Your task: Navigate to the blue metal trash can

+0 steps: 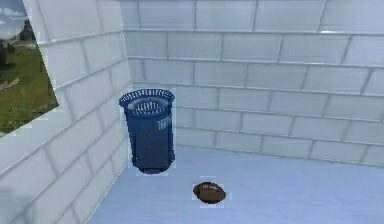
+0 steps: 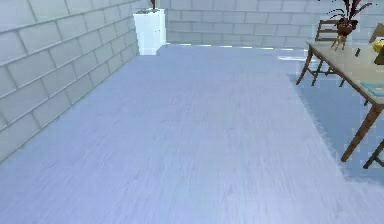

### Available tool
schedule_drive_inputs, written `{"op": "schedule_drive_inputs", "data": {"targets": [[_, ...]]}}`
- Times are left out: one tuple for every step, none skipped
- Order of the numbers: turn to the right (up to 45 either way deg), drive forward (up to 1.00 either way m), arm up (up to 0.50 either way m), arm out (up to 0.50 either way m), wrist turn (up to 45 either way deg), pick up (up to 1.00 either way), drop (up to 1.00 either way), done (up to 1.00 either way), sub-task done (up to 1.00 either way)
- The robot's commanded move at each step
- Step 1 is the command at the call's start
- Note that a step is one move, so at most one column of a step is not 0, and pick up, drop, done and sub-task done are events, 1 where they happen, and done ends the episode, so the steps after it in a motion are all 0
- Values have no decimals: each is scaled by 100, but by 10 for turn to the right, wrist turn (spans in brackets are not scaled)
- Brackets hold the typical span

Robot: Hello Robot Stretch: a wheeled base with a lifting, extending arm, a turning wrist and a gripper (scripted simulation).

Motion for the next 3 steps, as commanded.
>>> {"op": "schedule_drive_inputs", "data": {"targets": [[0,50,0,0,0,0,0,0,0],[-180,0,0,0,0,0,0,0,0],[0,0,0,0,0,0,0,100,0]]}}
